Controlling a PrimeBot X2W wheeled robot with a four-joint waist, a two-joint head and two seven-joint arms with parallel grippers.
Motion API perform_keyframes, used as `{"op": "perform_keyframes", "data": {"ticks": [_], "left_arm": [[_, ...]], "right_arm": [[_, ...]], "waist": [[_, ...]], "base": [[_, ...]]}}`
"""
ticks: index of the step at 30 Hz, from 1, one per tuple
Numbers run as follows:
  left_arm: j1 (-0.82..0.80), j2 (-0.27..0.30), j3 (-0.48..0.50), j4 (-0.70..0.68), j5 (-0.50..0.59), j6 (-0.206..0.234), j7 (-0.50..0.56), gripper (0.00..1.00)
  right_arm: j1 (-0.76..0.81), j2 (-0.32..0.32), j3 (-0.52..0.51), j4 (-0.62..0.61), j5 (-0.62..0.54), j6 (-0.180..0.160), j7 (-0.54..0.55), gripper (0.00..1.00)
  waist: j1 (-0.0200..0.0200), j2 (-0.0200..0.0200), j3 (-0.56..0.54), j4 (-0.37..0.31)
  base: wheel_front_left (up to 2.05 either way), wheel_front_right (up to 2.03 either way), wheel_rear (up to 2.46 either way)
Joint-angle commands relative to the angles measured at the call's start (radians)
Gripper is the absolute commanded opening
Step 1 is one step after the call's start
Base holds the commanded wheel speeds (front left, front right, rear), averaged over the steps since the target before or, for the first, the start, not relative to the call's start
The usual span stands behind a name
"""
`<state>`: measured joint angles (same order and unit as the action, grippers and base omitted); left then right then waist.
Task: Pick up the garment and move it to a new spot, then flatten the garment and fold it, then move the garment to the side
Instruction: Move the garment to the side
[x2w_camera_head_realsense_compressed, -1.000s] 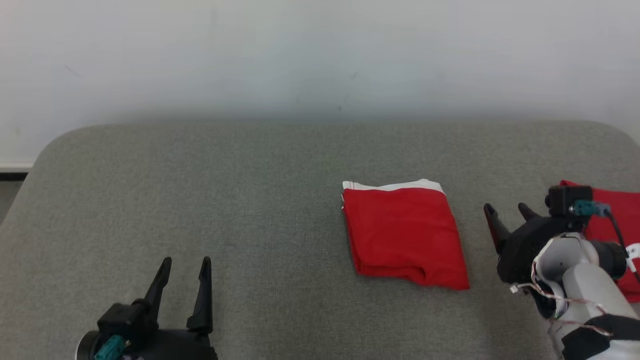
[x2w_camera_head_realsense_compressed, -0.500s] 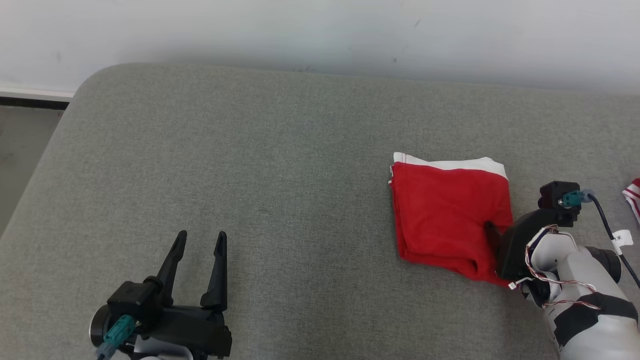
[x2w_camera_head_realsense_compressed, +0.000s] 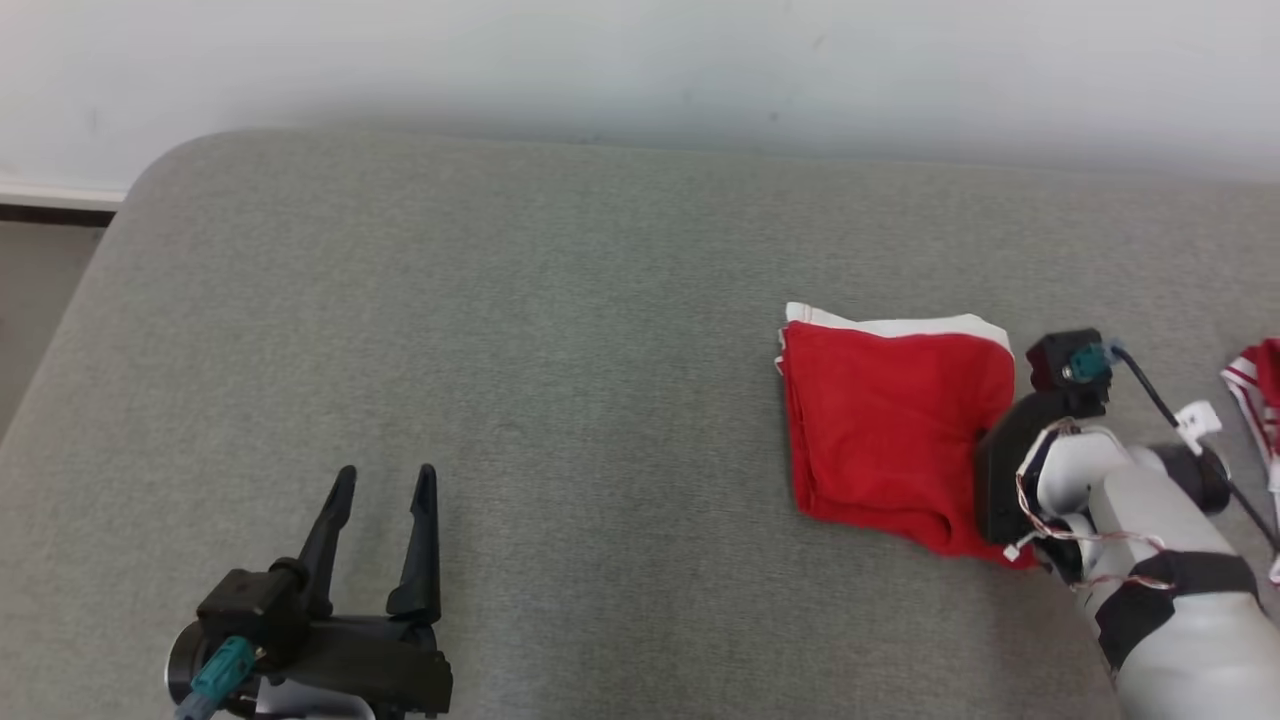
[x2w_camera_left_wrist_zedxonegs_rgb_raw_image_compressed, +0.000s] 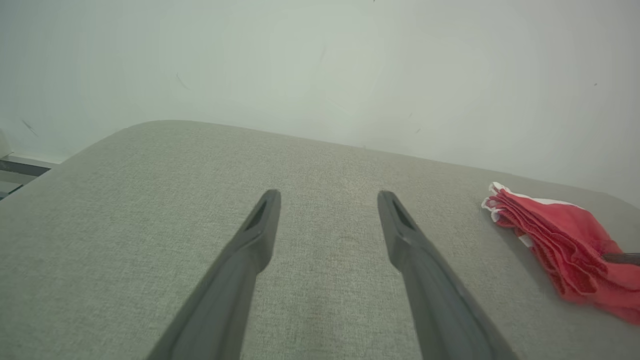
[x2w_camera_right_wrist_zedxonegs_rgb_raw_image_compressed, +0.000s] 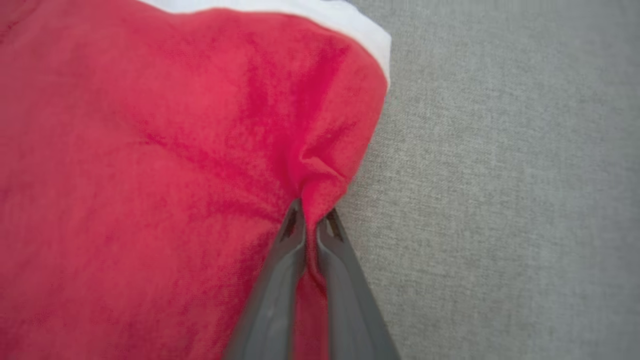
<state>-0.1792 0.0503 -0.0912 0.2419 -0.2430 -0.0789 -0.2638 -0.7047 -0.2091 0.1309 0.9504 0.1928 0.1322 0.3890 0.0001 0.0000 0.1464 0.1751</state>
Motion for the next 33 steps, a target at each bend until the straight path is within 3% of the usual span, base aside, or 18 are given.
{"op": "perform_keyframes", "data": {"ticks": [1,7,15,26,33], "left_arm": [[0.015,0.001,0.010,-0.009,-0.009,0.009,0.000,1.00],[0.033,0.000,0.016,-0.031,-0.026,0.016,0.000,1.00],[0.029,0.000,0.020,-0.053,-0.021,0.029,0.000,1.00],[-0.050,0.002,0.048,-0.072,0.030,0.001,0.000,1.00],[-0.109,0.001,0.037,-0.062,0.052,-0.017,0.000,1.00]], "right_arm": [[-0.028,-0.024,0.042,-0.023,0.006,-0.003,0.012,0.00],[-0.092,-0.070,0.223,-0.117,0.072,-0.003,0.094,0.00],[-0.151,-0.223,0.449,-0.308,0.226,-0.003,0.172,0.00],[-0.261,-0.370,0.592,-0.406,0.345,-0.003,0.150,0.00],[-0.306,-0.504,0.644,-0.377,0.343,-0.003,0.129,0.00]], "waist": [[-0.0001,0.0000,-0.015,-0.038],[-0.0001,0.0000,-0.012,-0.128],[-0.0001,0.0000,0.001,-0.262],[-0.0001,0.0000,0.109,-0.387],[-0.0001,0.0000,0.184,-0.398]], "base": [[0.00,0.00,0.00],[0.00,0.00,0.00],[0.00,0.00,0.00],[0.00,0.00,0.00],[0.00,0.00,0.00]]}}
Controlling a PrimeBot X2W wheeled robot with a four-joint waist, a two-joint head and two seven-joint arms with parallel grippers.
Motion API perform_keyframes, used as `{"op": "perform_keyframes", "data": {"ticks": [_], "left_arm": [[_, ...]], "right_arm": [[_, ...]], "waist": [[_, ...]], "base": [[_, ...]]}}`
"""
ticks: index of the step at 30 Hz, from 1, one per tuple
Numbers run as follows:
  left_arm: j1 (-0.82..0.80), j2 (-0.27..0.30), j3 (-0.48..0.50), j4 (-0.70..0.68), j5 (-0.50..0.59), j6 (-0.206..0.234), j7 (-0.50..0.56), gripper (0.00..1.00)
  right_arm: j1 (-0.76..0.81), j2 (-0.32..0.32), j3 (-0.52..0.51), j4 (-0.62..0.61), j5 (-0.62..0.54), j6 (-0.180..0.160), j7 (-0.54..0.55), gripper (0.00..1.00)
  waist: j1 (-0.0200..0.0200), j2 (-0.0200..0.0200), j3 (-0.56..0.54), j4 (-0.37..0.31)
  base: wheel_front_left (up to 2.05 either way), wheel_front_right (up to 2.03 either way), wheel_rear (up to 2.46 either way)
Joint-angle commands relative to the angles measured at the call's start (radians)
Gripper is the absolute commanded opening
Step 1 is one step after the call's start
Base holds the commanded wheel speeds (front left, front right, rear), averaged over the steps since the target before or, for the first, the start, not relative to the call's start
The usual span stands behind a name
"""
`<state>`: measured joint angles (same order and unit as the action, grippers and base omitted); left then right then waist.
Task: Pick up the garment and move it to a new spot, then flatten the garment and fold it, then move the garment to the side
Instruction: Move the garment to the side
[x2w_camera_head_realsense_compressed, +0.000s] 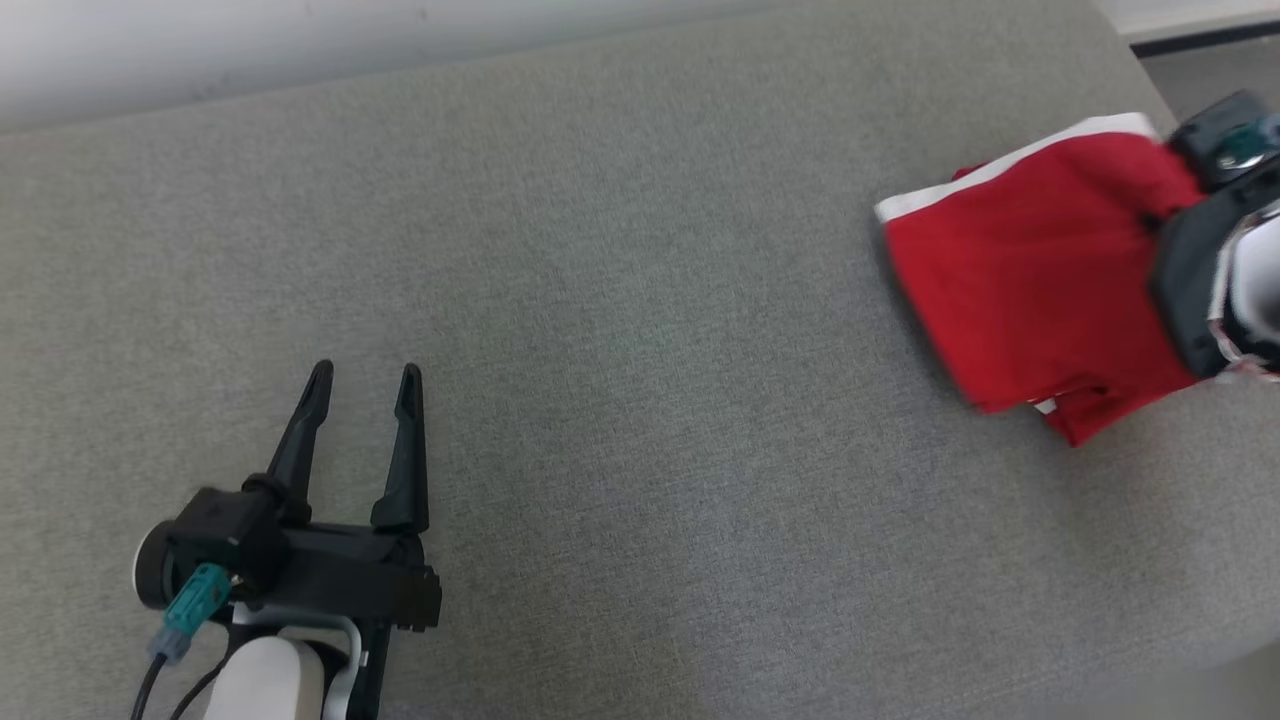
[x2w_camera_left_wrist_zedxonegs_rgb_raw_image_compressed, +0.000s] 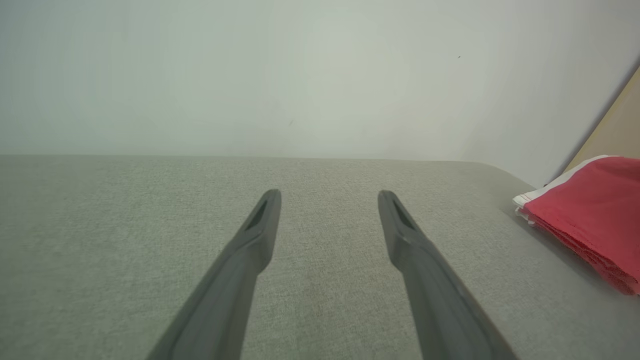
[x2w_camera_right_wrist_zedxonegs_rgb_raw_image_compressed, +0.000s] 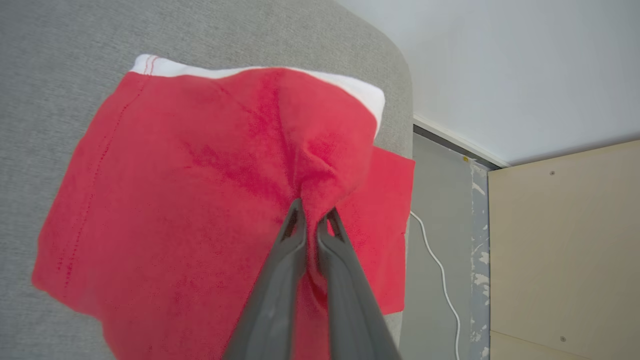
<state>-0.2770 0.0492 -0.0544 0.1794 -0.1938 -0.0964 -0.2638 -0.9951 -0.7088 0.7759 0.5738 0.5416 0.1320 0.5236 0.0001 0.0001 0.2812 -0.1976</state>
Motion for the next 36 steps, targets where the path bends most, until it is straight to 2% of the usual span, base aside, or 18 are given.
{"op": "perform_keyframes", "data": {"ticks": [1,6,8,10,13,14,15,16,17,21,25,26,32,36], "left_arm": [[-0.019,0.003,-0.003,-0.001,0.007,-0.002,0.000,1.00],[-0.056,0.003,-0.015,-0.003,0.030,-0.016,0.000,1.00],[-0.067,0.003,-0.015,-0.003,0.035,-0.017,0.000,1.00],[-0.076,0.003,-0.016,-0.001,0.041,-0.022,0.000,1.00],[-0.084,0.003,-0.015,0.003,0.046,-0.024,0.000,1.00],[-0.086,0.003,-0.017,0.007,0.046,-0.026,0.000,1.00],[-0.085,0.003,-0.018,0.009,0.045,-0.027,0.000,1.00],[-0.083,0.003,-0.018,0.012,0.043,-0.028,0.000,1.00],[-0.080,0.003,-0.018,0.015,0.041,-0.028,0.000,1.00],[-0.057,0.003,-0.017,0.023,0.035,-0.030,0.000,1.00],[-0.030,0.003,-0.010,0.034,0.021,-0.020,0.000,1.00],[-0.030,0.003,-0.010,0.034,0.021,-0.020,0.000,1.00],[0.034,0.002,0.003,0.053,-0.005,-0.005,0.000,1.00],[0.093,0.002,0.027,0.051,-0.019,0.010,0.000,1.00]], "right_arm": [[-0.024,-0.027,-0.002,0.013,-0.028,-0.003,-0.024,0.00],[-0.035,-0.076,-0.033,0.093,-0.150,-0.003,-0.126,0.00],[-0.031,-0.073,-0.073,0.134,-0.192,-0.003,-0.162,0.00],[-0.022,-0.065,-0.103,0.178,-0.241,-0.003,-0.191,0.10],[-0.035,-0.055,-0.149,0.227,-0.338,-0.003,-0.230,0.09],[-0.025,-0.032,-0.184,0.254,-0.374,-0.003,-0.245,0.22],[-0.016,-0.019,-0.200,0.267,-0.389,-0.003,-0.253,0.46],[-0.008,-0.011,-0.211,0.275,-0.408,-0.003,-0.261,0.95],[-0.004,-0.002,-0.225,0.280,-0.419,-0.003,-0.271,1.00],[0.017,0.041,-0.300,0.289,-0.474,-0.003,-0.328,1.00],[0.072,0.111,-0.442,0.268,-0.465,-0.003,-0.442,1.00],[0.072,0.111,-0.442,0.268,-0.465,-0.003,-0.442,1.00],[0.250,0.257,-0.647,0.201,-0.396,-0.003,-0.616,1.00],[0.390,0.335,-0.674,0.109,-0.376,-0.003,-0.651,1.00]], "waist": [[-0.0001,-0.0001,0.059,-0.023],[-0.0001,-0.0001,0.103,-0.007],[-0.0001,-0.0001,0.115,-0.002],[-0.0001,-0.0001,0.122,0.003],[-0.0001,-0.0001,0.122,0.009],[-0.0001,-0.0001,0.115,0.012],[-0.0001,-0.0001,0.111,0.014],[-0.0001,-0.0001,0.106,0.015],[-0.0001,-0.0001,0.099,0.016],[-0.0001,-0.0001,0.067,0.018],[-0.0001,-0.0001,0.007,0.026],[-0.0001,-0.0001,0.007,0.026],[-0.0001,-0.0001,-0.129,0.043],[-0.0001,-0.0001,-0.209,0.051]], "base": [[0.00,0.00,0.00],[0.00,0.00,0.00],[0.00,0.00,0.00],[0.00,0.00,0.00],[0.00,0.00,0.00],[0.00,0.00,0.00],[0.00,0.00,0.00],[0.00,0.00,0.00],[0.00,0.00,0.00],[0.00,0.00,0.00],[0.00,0.00,0.00],[0.00,0.00,0.00],[0.00,0.00,0.00],[0.00,0.00,0.00]]}}
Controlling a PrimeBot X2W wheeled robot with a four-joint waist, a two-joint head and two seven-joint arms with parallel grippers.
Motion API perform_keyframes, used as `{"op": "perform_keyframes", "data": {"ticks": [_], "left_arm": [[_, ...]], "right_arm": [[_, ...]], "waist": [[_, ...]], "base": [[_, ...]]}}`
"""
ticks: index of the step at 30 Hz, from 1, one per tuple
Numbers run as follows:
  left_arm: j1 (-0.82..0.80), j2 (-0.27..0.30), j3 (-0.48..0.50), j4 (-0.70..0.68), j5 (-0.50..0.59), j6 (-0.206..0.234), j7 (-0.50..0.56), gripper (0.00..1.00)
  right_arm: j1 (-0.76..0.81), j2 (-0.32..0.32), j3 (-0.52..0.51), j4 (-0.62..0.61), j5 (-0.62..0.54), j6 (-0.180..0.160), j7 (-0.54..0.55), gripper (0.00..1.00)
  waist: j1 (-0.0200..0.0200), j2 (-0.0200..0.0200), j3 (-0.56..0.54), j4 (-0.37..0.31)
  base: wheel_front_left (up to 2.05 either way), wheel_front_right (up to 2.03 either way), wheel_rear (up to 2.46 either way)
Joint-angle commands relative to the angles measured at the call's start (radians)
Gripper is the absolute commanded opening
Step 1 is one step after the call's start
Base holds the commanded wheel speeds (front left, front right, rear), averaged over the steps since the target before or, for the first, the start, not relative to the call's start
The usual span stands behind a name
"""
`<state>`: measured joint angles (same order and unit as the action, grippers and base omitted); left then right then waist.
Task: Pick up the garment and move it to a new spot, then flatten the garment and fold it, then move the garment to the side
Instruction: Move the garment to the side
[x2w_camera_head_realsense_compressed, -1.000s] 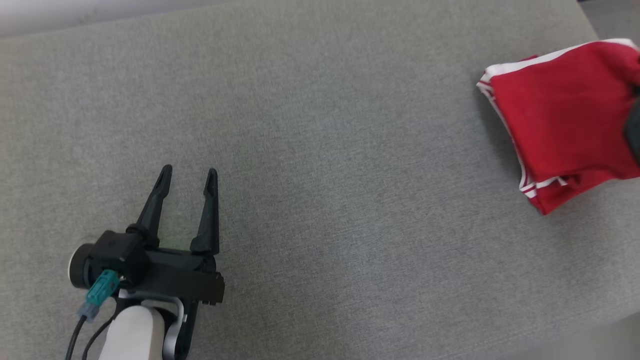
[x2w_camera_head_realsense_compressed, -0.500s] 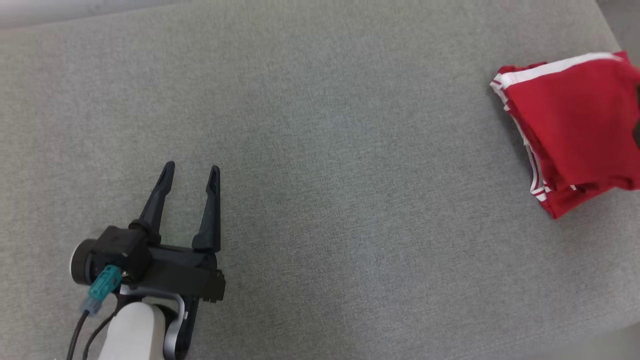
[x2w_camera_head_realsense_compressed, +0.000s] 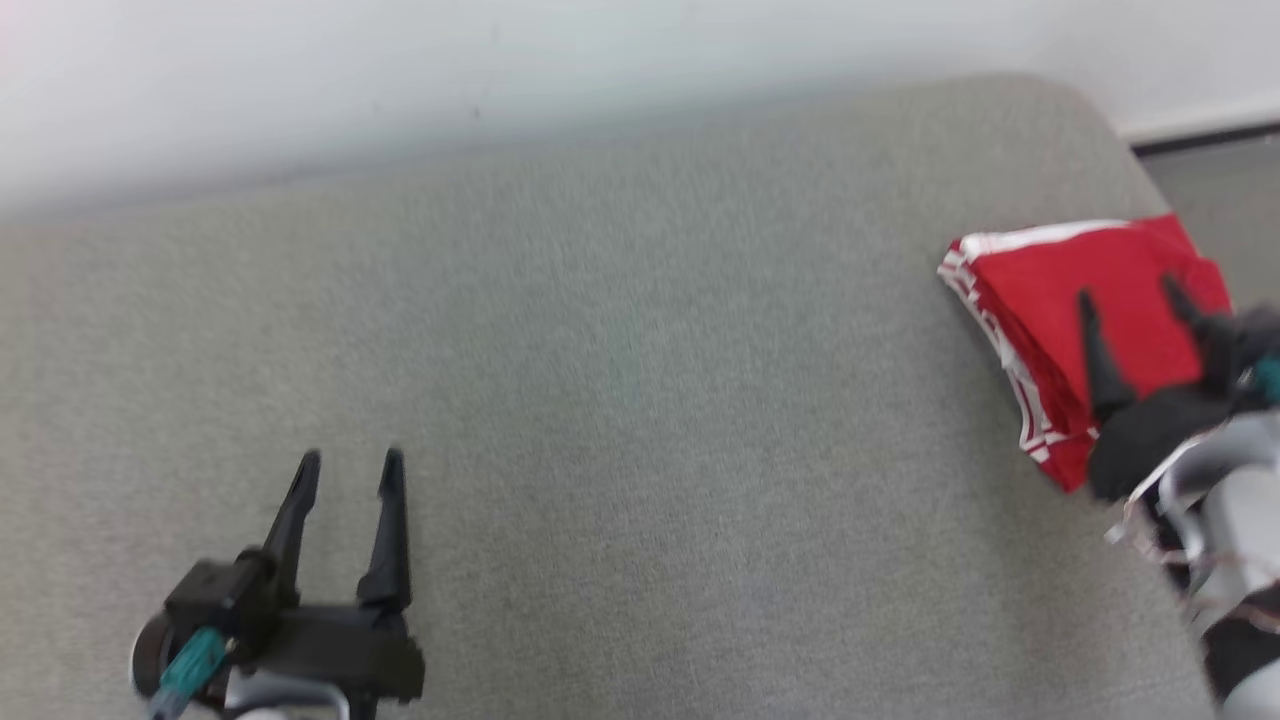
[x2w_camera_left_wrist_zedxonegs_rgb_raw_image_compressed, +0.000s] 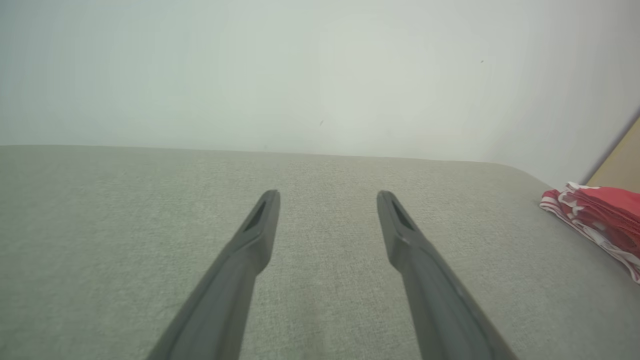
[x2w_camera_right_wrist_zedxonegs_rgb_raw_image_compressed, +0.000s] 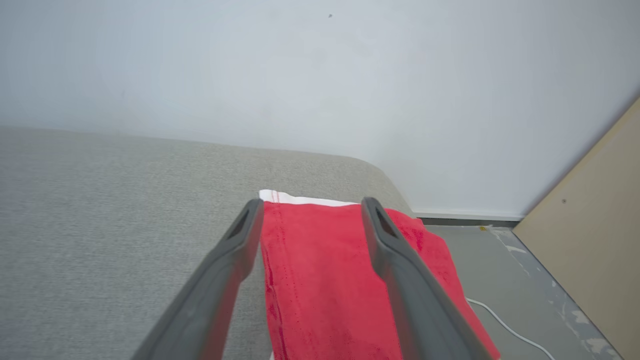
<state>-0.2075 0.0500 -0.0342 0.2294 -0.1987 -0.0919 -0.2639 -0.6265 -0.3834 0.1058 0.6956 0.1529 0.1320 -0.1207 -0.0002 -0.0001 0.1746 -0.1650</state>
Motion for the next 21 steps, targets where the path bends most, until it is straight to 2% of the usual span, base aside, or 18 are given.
{"op": "perform_keyframes", "data": {"ticks": [1,8,11,12,14,21], "left_arm": [[0.039,0.002,0.014,0.003,-0.016,0.011,0.000,1.00],[0.117,0.001,0.065,0.008,-0.051,0.045,0.000,1.00],[0.138,0.001,0.071,0.009,-0.067,0.055,0.000,1.00],[0.155,0.001,0.073,0.012,-0.073,0.060,0.000,1.00],[0.192,0.001,0.084,0.022,-0.064,0.070,0.000,1.00],[0.225,0.001,0.105,0.028,-0.036,0.036,0.000,1.00]], "right_arm": [[0.054,0.020,-0.011,-0.039,0.014,-0.003,-0.011,1.00],[0.274,0.110,-0.089,-0.244,0.041,-0.003,-0.026,1.00],[0.362,0.161,-0.142,-0.322,0.021,-0.003,-0.018,1.00],[0.412,0.200,-0.172,-0.364,0.008,-0.003,-0.015,1.00],[0.497,0.255,-0.156,-0.415,-0.028,-0.003,-0.004,1.00],[0.551,0.276,-0.105,-0.423,-0.024,-0.003,-0.005,1.00]], "waist": [[0.0002,0.0001,-0.123,0.020],[0.0002,0.0001,-0.201,0.051],[0.0002,0.0001,-0.222,0.070],[0.0002,0.0001,-0.235,0.081],[0.0002,0.0001,-0.255,0.095],[0.0002,0.0001,-0.282,0.109]], "base": [[0.00,0.00,0.00],[0.00,0.00,0.00],[0.00,0.00,0.00],[0.00,0.00,0.00],[0.00,0.00,0.00],[0.00,0.00,0.00]]}}
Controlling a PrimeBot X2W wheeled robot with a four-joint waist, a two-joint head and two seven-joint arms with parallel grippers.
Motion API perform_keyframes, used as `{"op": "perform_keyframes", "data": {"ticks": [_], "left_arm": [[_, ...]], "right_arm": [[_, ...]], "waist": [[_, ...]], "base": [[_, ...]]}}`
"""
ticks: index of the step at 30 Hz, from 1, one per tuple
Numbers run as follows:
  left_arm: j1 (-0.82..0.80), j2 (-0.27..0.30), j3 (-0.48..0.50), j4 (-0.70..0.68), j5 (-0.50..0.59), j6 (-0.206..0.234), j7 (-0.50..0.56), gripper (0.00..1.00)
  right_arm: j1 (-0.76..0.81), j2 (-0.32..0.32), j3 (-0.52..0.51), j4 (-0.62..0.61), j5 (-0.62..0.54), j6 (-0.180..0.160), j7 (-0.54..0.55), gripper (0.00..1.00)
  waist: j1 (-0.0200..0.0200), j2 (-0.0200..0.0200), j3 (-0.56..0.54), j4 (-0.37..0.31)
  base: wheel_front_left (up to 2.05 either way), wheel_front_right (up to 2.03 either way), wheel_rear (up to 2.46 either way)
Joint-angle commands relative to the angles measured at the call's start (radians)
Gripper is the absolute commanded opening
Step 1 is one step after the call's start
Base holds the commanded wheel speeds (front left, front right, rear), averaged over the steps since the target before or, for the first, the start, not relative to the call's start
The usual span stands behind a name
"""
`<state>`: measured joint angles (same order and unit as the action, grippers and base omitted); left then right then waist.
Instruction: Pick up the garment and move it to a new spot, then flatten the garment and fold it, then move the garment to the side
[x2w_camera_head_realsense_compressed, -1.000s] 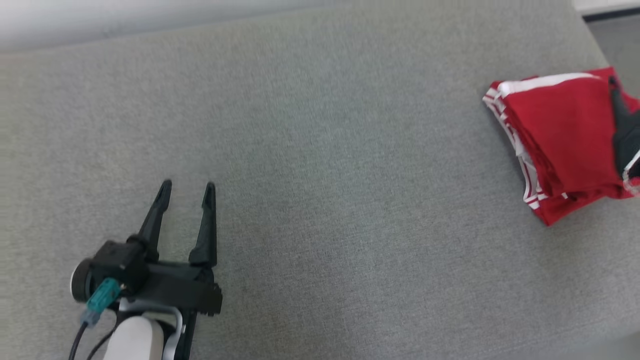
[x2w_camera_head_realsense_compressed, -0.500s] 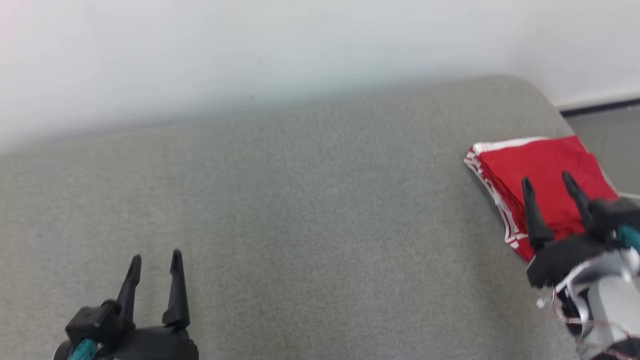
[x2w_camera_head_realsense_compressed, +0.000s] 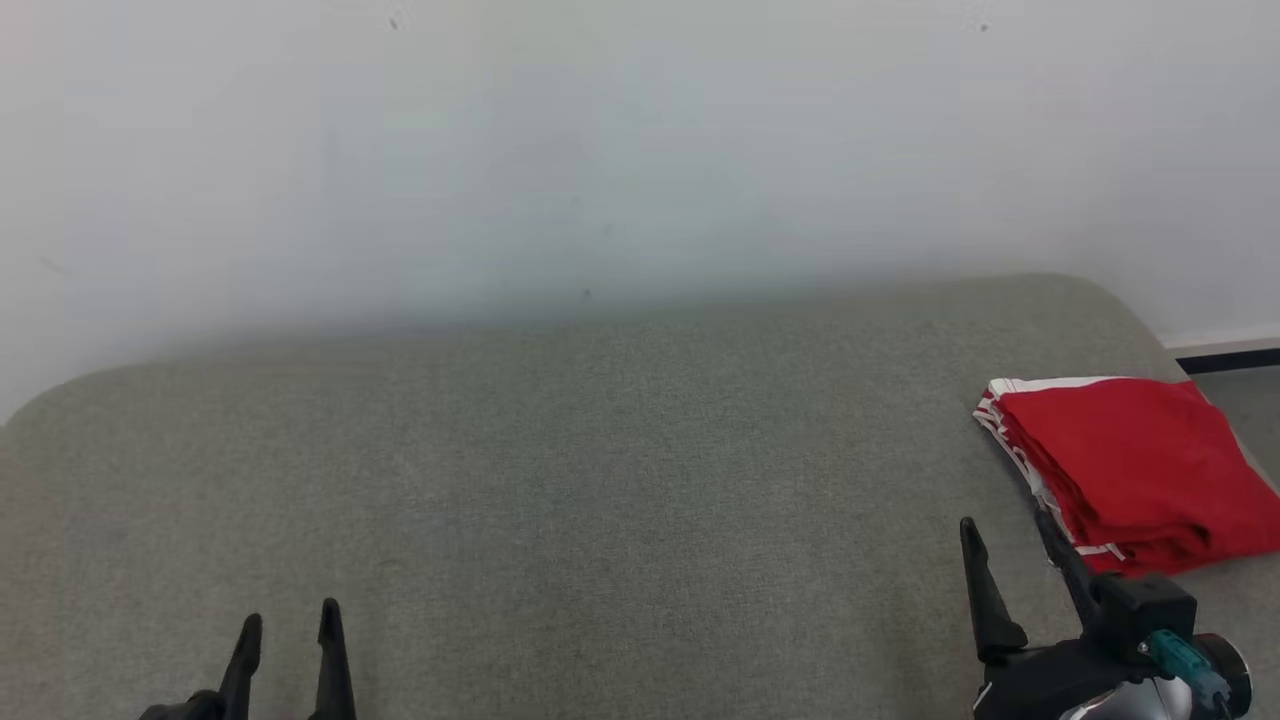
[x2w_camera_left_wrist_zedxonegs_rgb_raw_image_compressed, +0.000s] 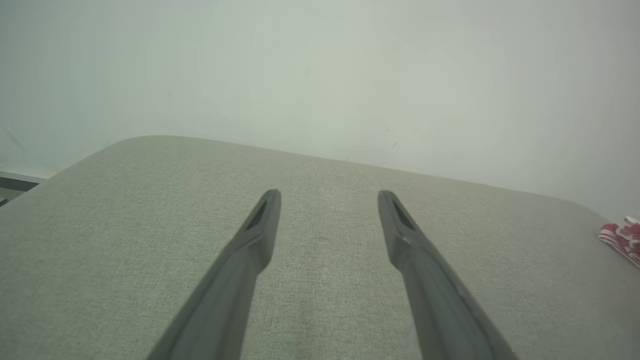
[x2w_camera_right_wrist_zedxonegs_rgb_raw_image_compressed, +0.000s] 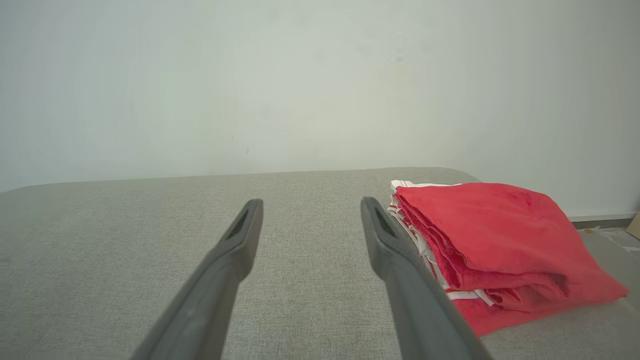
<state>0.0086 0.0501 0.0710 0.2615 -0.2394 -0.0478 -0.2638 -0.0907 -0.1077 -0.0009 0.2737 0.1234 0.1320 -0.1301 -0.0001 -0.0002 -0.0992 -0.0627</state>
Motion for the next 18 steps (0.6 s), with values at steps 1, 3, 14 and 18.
{"op": "perform_keyframes", "data": {"ticks": [1,3,14,18], "left_arm": [[0.014,0.001,0.005,-0.004,0.006,-0.011,0.000,1.00],[0.021,0.002,0.019,-0.010,-0.006,-0.017,0.000,1.00],[0.023,0.001,0.013,-0.008,0.006,-0.029,0.000,1.00],[0.020,0.001,0.006,-0.006,-0.009,-0.028,0.000,1.00]], "right_arm": [[0.019,-0.002,0.002,-0.003,0.004,-0.003,0.007,1.00],[0.028,0.003,-0.001,-0.011,0.011,-0.003,0.013,1.00],[0.048,0.004,-0.002,-0.028,0.014,-0.003,0.029,1.00],[0.054,0.008,-0.008,-0.043,0.013,-0.003,0.039,1.00]], "waist": [[0.0001,0.0002,-0.011,0.009],[0.0001,0.0002,-0.014,0.012],[0.0001,0.0002,-0.011,0.024],[0.0001,0.0002,-0.007,0.024]], "base": [[0.00,0.00,0.00],[0.00,0.00,0.00],[0.00,0.00,0.00],[0.00,0.00,0.00]]}}
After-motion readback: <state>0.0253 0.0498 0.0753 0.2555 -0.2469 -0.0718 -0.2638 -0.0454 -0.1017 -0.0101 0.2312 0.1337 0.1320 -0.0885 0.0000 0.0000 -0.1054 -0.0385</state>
